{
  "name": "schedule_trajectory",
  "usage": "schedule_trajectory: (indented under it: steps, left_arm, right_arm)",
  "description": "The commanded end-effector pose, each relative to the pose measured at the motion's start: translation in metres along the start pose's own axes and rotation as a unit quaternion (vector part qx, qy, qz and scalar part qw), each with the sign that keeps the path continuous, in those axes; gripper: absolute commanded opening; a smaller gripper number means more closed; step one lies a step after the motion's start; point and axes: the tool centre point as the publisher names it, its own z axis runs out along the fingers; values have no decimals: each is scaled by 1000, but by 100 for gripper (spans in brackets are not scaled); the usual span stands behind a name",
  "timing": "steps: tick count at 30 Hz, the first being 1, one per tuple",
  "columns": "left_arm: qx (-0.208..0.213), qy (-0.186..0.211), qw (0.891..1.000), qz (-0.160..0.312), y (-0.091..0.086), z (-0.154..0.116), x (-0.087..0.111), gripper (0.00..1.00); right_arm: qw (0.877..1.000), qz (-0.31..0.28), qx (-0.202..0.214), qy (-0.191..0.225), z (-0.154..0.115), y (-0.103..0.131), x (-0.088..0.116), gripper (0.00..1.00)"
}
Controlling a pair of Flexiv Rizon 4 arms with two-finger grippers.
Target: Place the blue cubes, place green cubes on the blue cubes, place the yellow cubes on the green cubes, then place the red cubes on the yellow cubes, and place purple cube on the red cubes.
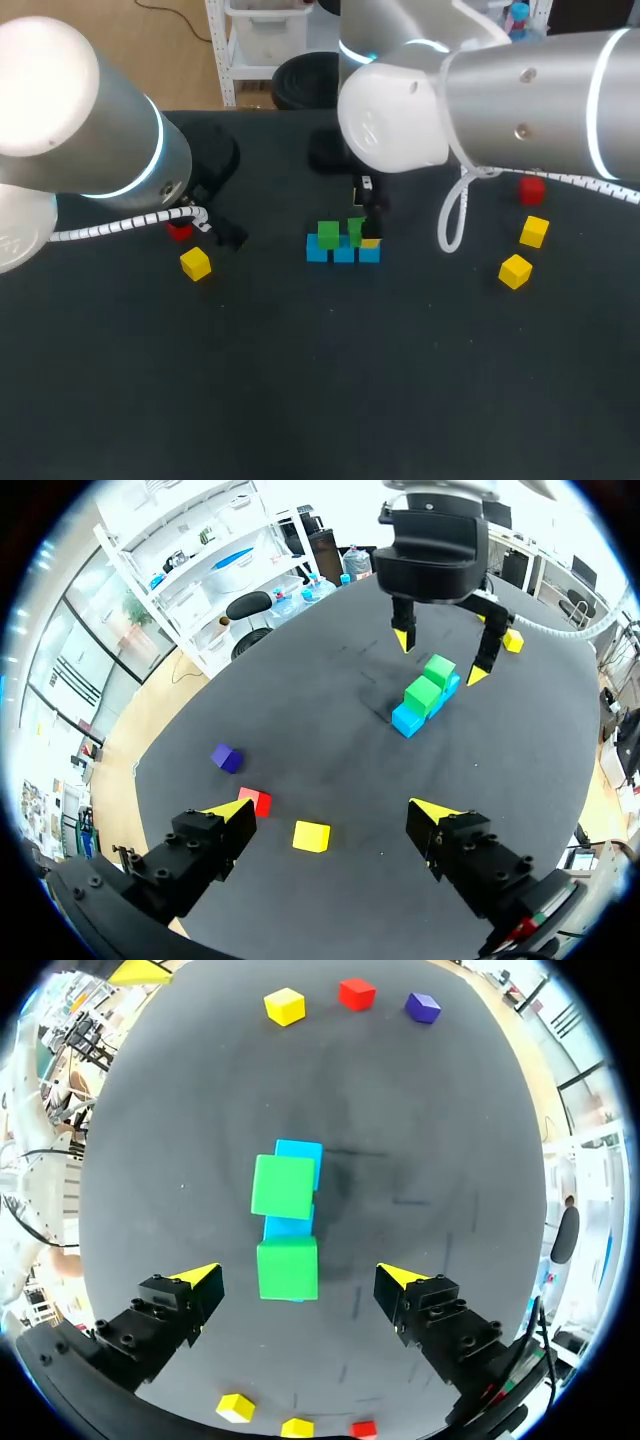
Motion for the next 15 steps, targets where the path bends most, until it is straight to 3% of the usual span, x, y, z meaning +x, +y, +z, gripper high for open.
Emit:
schedule_trajectory:
  steps: [1,4,5,8,10,15]
  left_arm:
    - [1,-1,1000,0,1,0,0,100]
    - [1,-1,1000,0,1,0,0,100]
    - [1,-1,1000,0,1,0,0,100]
    - [1,-1,1000,0,1,0,0,100]
    - [1,-1,1000,0,1,0,0,100]
    - [1,-1,1000,0,1,0,0,100]
  right_arm:
    - [1000,0,0,-1,0,-1,0,100]
    - [1000,0,0,-1,0,-1,0,100]
    - [1000,0,0,-1,0,-1,0,95]
    - [1000,1,-1,1,1,-1,0,74]
    - [1000,2,-2,1,1,-1,0,49]
    - [1000,3,-3,0,2,0,0,44]
